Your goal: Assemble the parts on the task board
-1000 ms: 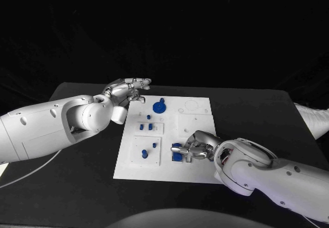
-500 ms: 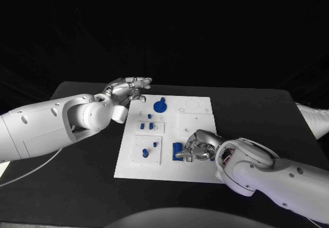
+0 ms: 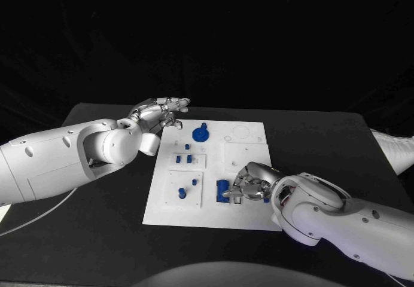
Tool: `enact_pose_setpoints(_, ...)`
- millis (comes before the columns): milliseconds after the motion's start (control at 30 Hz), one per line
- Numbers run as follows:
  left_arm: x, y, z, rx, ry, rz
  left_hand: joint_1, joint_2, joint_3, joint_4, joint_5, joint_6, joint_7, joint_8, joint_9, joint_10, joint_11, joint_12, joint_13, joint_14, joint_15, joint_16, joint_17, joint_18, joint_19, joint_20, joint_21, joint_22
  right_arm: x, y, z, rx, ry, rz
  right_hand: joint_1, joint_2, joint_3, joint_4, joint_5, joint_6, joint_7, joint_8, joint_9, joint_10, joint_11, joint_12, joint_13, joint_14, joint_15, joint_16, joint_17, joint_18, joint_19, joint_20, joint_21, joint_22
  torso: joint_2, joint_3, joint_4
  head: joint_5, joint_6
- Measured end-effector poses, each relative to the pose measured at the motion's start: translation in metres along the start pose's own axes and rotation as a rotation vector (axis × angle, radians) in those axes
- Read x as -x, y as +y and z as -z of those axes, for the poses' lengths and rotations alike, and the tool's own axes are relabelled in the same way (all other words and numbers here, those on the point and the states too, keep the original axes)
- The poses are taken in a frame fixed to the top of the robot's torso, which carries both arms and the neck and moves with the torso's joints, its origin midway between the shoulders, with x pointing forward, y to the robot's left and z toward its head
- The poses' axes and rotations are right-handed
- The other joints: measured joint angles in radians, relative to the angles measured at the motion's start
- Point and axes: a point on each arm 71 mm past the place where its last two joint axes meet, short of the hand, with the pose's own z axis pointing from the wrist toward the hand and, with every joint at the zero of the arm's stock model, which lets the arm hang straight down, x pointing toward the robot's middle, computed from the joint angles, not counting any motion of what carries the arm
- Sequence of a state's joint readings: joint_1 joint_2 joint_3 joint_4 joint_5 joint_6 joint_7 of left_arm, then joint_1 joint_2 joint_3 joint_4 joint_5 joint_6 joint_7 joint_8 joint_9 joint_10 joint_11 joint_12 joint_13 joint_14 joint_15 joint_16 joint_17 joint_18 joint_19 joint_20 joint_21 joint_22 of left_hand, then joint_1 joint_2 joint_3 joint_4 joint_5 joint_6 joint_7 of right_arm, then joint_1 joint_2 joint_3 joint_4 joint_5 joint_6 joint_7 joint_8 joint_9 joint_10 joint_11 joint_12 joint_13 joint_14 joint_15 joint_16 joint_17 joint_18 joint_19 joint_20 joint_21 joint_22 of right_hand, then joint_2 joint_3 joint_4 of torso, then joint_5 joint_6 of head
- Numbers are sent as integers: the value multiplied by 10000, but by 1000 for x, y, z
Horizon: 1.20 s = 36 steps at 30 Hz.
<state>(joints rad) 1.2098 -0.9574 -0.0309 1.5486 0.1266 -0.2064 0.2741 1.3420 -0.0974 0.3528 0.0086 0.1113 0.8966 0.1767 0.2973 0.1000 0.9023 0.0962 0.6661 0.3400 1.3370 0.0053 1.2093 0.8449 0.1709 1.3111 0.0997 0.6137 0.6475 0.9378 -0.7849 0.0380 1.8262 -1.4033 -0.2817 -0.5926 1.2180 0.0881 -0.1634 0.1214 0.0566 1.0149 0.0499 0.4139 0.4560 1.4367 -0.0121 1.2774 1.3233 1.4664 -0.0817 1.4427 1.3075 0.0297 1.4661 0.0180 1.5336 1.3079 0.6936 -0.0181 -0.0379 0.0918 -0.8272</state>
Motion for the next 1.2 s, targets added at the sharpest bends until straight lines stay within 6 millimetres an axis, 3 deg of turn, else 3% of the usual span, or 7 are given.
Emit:
enact_pose_setpoints(167,0,0,0,5,11,3,0,0,0,0,0,0,0,0,0,0,0,0,0,0,0,0,1,0,0,0,0,0,5,-8,8,-35,-173,-195,-97,97,-174,224,557,-41,41,-71,0,0,0,36,2,0,1,0,0,0,0,0,0,-1,0,-2,6,-35,15)
enact_pose_setpoints(367,0,1,0,21,-1,0,0,0,0,0,0,0,0,0,-1,0,0,0,1,0,0,0,1,0,0,0,0,1,23,-26,27,39,-606,-627,11,-10,-221,181,1372,-556,337,-670,-230,-19,23,-174,324,-16,56,0,-1,-2,0,77,0,-2,-7,-5,-18,-115,95)
enact_pose_setpoints(567,1,1,1,32,-19,-6,0,0,0,0,0,0,-1,43,-1,0,0,0,-10,0,0,0,-13,0,0,0,0,1,50,-46,42,9,-1178,-571,155,55,-141,79,1739,-457,315,-777,-328,-61,94,-240,655,-15,88,0,-1,-2,0,148,0,-2,-17,2,-87,-205,172)
enact_pose_setpoints(767,1,1,1,37,-12,-5,0,0,0,0,0,0,-1,43,-2,0,0,0,-10,0,0,0,-13,-1,0,0,0,2,54,-58,46,-129,-1245,-103,179,79,-161,100,1854,-196,232,-770,-281,-76,110,-240,659,-15,90,0,-1,-2,1,147,0,-3,-19,25,-130,-278,214)
enact_pose_setpoints(867,1,1,1,41,-13,-5,0,0,0,0,0,0,-1,43,-2,1,0,0,-10,0,0,0,-13,0,0,0,0,2,53,-63,47,-265,-1190,377,178,78,-324,208,1850,-42,149,-612,-95,-74,109,-240,668,-15,90,0,-2,-1,0,147,0,-3,-17,32,-143,-311,217)
enact_pose_setpoints(1200,2,2,1,64,-8,-1,0,0,0,0,0,1,-1,41,-3,1,0,0,-9,0,0,0,-13,0,0,0,0,3,40,-67,40,-639,-940,1678,-48,-148,-516,400,1788,-150,175,-586,161,-33,67,-296,645,-1,103,0,6,-1,0,147,0,-4,-12,19,-109,-383,189)
